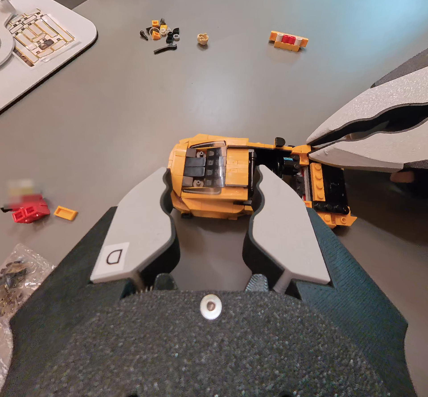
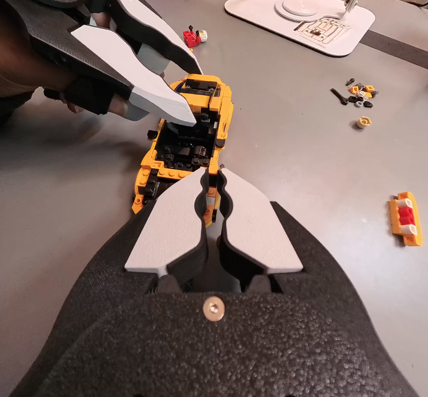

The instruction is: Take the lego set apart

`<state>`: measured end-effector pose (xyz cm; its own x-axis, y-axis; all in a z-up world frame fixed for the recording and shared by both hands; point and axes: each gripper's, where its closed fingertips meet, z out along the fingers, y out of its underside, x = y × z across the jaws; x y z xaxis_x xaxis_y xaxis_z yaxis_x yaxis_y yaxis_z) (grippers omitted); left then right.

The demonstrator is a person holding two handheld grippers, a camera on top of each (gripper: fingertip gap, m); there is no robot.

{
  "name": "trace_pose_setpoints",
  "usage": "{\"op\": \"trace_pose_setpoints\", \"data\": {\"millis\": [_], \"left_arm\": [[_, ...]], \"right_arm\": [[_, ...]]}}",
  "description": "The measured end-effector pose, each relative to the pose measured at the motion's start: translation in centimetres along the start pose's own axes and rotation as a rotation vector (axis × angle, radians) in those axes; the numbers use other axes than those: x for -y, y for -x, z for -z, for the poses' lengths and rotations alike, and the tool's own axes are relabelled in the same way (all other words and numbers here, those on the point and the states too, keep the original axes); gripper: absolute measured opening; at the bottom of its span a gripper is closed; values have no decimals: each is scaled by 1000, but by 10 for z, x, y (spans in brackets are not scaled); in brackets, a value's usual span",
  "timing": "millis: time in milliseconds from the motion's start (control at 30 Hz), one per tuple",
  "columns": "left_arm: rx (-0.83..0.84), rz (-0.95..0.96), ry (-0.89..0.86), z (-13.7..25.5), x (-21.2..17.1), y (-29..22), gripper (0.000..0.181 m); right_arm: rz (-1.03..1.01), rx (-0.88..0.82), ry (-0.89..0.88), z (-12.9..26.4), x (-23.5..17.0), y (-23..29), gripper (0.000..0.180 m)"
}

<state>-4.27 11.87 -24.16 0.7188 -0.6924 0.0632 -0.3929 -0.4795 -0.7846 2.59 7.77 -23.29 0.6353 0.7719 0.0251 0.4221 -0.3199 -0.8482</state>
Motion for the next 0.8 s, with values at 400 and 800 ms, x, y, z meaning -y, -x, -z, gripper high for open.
{"op": "trace_pose_setpoints", "data": {"millis": [400, 800], "left_arm": [[16, 5, -2, -1, 3, 4, 66], [31, -37, 6, -3, 6, -2, 65]], "right_arm": [[-6, -29, -52, 15, 8, -1, 0], [-100, 51, 35, 8, 0, -8, 17]]}}
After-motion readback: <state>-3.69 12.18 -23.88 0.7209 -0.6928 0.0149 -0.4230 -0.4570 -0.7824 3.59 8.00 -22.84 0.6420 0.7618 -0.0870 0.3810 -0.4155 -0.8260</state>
